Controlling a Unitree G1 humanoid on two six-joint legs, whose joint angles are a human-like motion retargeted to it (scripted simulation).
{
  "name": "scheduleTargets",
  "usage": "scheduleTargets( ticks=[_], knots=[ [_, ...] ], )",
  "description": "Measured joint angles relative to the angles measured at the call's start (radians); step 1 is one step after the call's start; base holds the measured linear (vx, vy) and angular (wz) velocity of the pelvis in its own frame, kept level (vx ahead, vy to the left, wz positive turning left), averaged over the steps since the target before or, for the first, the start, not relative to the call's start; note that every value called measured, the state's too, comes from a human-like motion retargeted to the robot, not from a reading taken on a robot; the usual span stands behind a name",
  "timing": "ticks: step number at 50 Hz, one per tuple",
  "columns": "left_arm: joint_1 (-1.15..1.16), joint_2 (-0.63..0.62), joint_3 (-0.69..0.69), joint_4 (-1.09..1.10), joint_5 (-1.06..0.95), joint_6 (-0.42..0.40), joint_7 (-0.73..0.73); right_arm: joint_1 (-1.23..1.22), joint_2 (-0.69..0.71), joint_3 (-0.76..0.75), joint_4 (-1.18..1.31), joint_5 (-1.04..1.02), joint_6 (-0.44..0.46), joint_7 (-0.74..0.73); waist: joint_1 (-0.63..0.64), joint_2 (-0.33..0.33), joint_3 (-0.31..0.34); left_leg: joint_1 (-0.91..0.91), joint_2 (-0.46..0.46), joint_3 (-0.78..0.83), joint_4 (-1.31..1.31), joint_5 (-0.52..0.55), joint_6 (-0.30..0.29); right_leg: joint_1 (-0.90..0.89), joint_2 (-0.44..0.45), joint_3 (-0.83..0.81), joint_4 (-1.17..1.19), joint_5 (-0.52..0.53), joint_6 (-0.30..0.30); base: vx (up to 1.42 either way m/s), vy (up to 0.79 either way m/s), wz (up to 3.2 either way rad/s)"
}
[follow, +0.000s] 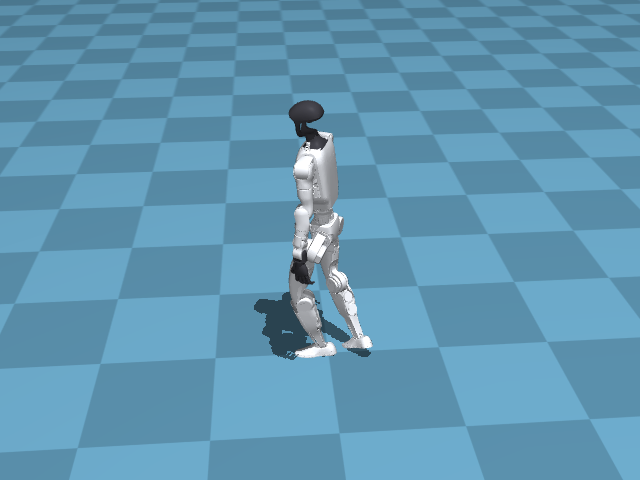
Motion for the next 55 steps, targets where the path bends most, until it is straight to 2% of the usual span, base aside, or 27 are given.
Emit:
scheduleTargets(
  ticks=[4,8,10,15,17,18,23,25,27,33,39,43,47,50,53,55],
  knots=[
    [-0.063,0.026,-0.029,0.008,0.002,0.013,0.006,0.033,-0.014,-0.028,0.007,0.021,0.006,-0.012,-0.068,0.053,0.022,0.088,0.009,-0.02,-0.088,0.026,0.0,-0.1,-0.016,0.01,0.258,-0.086,0.0,0.26,0.24,0.3],
    [-0.121,0.043,-0.051,0.007,0.008,0.039,0.039,0.089,-0.019,-0.067,0.018,0.056,0.012,-0.006,-0.129,0.042,0.044,0.183,-0.04,-0.028,-0.179,0.051,0.0,-0.169,-0.053,-0.016,0.327,-0.199,-0.015,0.3,0.12,0.37],
    [-0.149,0.047,-0.058,0.002,-0.005,0.037,0.056,0.116,-0.02,-0.085,0.029,0.063,0.017,0.002,-0.141,0.026,0.052,0.214,-0.063,-0.014,-0.213,0.064,0.0,-0.214,-0.048,-0.007,0.287,-0.26,-0.048,0.19,0.03,0.04],
    [-0.229,0.039,-0.105,0.007,-0.093,0.016,0.111,0.169,-0.022,-0.11,0.076,0.059,0.036,0.029,-0.148,-0.032,0.071,0.259,-0.115,0.027,-0.24,0.071,0.0,-0.298,-0.013,0.089,0.063,-0.39,-0.192,0.13,-0.01,0.06],
    [-0.248,0.029,-0.124,-0.015,-0.09,0.002,0.103,0.189,-0.018,-0.108,0.097,0.059,0.042,0.05,-0.156,-0.057,0.086,0.279,-0.124,0.033,-0.233,0.058,0.0,-0.292,-0.012,0.113,-0.021,-0.3,-0.263,0.17,-0.13,0.45],
    [-0.256,0.027,-0.137,-0.027,-0.084,-0.013,0.093,0.197,-0.018,-0.103,0.107,0.058,0.043,0.067,-0.158,-0.07,0.091,0.286,-0.128,0.035,-0.226,0.051,0.0,-0.285,-0.012,0.13,-0.044,-0.222,-0.276,0.21,-0.18,0.44],
    [-0.28,0.012,-0.174,-0.038,-0.006,-0.121,0.104,0.187,-0.02,-0.111,0.181,0.012,0.03,0.146,-0.15,-0.108,0.103,0.296,-0.131,0.026,-0.18,0.018,0.0,-0.274,-0.041,0.103,-0.035,-0.126,-0.25,0.21,-0.18,0.24],
    [-0.266,0.001,-0.185,-0.028,0.023,-0.162,0.125,0.178,-0.027,-0.109,0.198,0.006,0.046,0.163,-0.138,-0.113,0.104,0.318,-0.135,0.036,-0.188,0.008,0.0,-0.273,-0.043,0.126,-0.021,-0.11,-0.236,0.28,-0.14,-0.15],
    [-0.243,-0.005,-0.18,-0.014,0.057,-0.171,0.118,0.167,-0.031,-0.11,0.198,0.002,0.053,0.165,-0.137,-0.115,0.1,0.334,-0.136,0.034,-0.193,0.0,0.0,-0.264,-0.052,0.112,-0.011,-0.114,-0.235,0.28,-0.13,-0.28],
    [-0.117,-0.011,-0.129,0.009,0.132,-0.097,0.033,0.137,-0.035,-0.125,0.12,0.038,0.053,0.105,-0.131,-0.113,0.102,0.437,-0.148,0.037,-0.236,-0.042,0.0,-0.199,-0.015,0.153,-0.038,-0.073,-0.314,0.38,-0.21,-0.38],
    [0.02,-0.024,-0.04,0.085,0.139,-0.016,-0.002,0.09,-0.037,-0.143,0.024,0.047,0.049,0.073,-0.122,-0.108,0.095,0.46,-0.138,0.088,-0.1,0.03,0.0,-0.072,0.001,0.226,-0.156,-0.06,-0.302,0.39,-0.07,-0.39],
    [0.056,-0.007,-0.024,0.108,0.164,0.005,-0.079,0.038,-0.022,-0.144,-0.021,0.103,0.056,0.048,-0.082,-0.135,0.11,0.335,-0.098,0.058,0.213,0.09,0.0,-0.002,-0.017,0.264,-0.222,-0.066,-0.299,0.3,-0.25,-0.27],
    [0.075,0.013,-0.016,0.094,0.167,0.019,-0.074,-0.021,0.004,-0.128,-0.06,0.133,0.04,0.057,-0.03,-0.131,0.12,0.182,-0.006,0.067,0.493,0.023,0.0,0.038,-0.008,0.261,-0.266,-0.078,-0.307,0.21,-0.11,0.01],
    [0.084,0.005,0.01,0.072,0.123,0.028,-0.02,-0.069,0.023,-0.118,-0.086,0.118,0.033,0.062,-0.01,-0.111,0.116,0.068,0.029,0.083,0.552,0.009,0.0,0.044,0.005,0.252,-0.281,-0.073,-0.291,0.08,0.26,0.38],
    [0.095,-0.017,0.028,0.064,0.071,0.018,0.014,-0.102,0.048,-0.095,-0.109,0.106,0.023,0.061,-0.01,-0.098,0.095,-0.014,-0.029,0.131,0.413,0.039,0.0,0.041,-0.016,0.224,-0.298,-0.055,-0.246,-0.02,0.59,0.77],
    [0.096,-0.038,0.022,0.063,0.049,0.014,0.013,-0.113,0.053,-0.081,-0.127,0.108,0.011,0.061,-0.041,-0.092,0.071,-0.063,-0.146,0.115,0.209,0.095,-0.014,0.023,-0.06,0.183,-0.306,-0.046,-0.201,0.0,0.6,1.3]
  ],
)
